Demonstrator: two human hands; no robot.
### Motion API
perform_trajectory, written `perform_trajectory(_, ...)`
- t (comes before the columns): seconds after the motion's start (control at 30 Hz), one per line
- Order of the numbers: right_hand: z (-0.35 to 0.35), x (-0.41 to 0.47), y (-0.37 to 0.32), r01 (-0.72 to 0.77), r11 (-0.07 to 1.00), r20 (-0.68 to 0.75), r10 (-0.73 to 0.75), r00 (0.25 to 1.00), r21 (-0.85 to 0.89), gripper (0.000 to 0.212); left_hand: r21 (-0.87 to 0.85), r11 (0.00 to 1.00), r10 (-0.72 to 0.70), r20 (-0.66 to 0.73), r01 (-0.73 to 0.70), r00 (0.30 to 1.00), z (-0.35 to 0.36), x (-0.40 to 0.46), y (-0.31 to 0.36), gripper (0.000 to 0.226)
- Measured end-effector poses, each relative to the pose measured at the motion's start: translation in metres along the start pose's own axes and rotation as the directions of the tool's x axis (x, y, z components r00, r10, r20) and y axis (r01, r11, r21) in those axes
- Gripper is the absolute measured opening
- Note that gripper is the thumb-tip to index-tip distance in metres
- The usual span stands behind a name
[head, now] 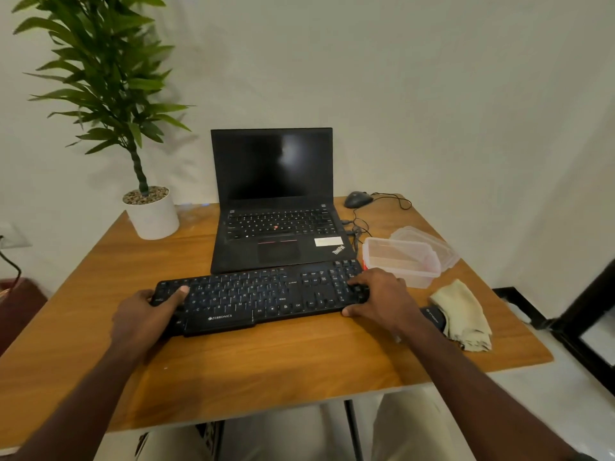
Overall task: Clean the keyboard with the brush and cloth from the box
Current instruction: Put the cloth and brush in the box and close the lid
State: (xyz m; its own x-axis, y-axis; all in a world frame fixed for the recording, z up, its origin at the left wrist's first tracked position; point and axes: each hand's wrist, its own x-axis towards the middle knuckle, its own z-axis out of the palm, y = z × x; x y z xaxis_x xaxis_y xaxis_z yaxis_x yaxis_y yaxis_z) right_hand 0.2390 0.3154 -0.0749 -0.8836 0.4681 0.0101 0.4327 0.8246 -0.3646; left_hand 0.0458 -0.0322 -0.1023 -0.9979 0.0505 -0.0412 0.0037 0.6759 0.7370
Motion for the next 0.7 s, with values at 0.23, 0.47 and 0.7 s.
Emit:
perform_trajectory(0.23,0.005,0.007,-0.001,-0.037,0.998,-0.021,0.038,0.999,0.042,0.070,0.000,0.987,0.157,0.198,-0.161,0.968,-0.013,0.000,-0.007,0.125)
perform_trajectory(0.47,0.007,0.009,-0.001,-0.041,0.999,-0.018,0.041,0.999,0.022,0.070,0.272,0.936,0.155,0.252,-0.224,0.955,-0.010,0.023,-0.034,0.153)
perform_trajectory(0.7,0.008,0.009,-0.001,-0.027,0.999,-0.033,0.028,0.999,0.028,0.070,0.285,0.920,0.195,0.262,-0.268,0.945,-0.011,0.022,-0.034,0.157)
